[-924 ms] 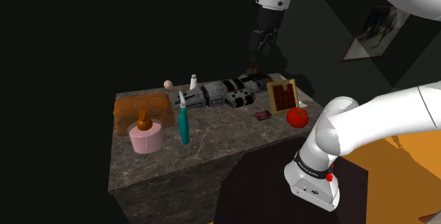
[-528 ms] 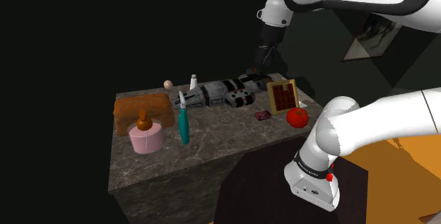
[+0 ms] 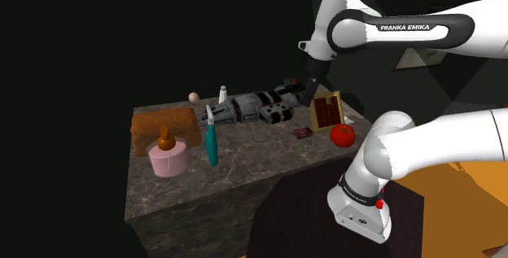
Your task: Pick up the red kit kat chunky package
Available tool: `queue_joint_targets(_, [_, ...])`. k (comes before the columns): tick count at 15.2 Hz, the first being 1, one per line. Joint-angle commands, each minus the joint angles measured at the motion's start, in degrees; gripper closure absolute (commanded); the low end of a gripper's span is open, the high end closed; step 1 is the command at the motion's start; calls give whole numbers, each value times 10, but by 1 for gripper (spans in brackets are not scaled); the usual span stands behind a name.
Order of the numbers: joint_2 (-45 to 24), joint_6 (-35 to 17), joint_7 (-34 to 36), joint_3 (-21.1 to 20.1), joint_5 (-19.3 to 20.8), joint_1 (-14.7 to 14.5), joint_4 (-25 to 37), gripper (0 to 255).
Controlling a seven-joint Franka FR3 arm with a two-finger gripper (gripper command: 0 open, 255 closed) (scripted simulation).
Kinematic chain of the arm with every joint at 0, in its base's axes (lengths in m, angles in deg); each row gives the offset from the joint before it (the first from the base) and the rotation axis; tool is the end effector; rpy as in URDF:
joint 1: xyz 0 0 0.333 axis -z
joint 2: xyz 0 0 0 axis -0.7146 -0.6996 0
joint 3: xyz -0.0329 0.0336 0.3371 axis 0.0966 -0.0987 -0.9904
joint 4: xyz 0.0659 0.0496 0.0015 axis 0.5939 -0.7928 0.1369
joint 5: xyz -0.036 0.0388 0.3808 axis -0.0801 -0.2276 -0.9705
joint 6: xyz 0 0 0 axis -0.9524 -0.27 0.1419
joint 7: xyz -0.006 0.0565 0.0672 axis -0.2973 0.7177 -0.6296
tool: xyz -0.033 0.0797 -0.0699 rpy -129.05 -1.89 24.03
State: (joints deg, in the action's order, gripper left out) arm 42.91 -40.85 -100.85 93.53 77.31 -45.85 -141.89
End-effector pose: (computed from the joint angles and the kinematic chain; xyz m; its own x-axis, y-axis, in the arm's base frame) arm 0.2545 -0.0638 0.4859 0.9471 0.3209 -0.0065 0.3203 -0.9464 -0.0413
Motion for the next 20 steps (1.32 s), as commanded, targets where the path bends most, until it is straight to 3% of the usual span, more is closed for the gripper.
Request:
queue_joint_targets(1, [5,-29,-43,22,23,2,-31,0])
queue_joint_targets(7, [-35,-143,-173,108,105,17,-98,0])
queue_joint_targets(13, [-151,-294,-304,210,182,20,-122,0])
queue_joint_targets(17, [-267,-411,-399,287,203,-7,-112,0])
queue_joint_targets(20, [-352,-487,-475,342,179,-48,-97,0])
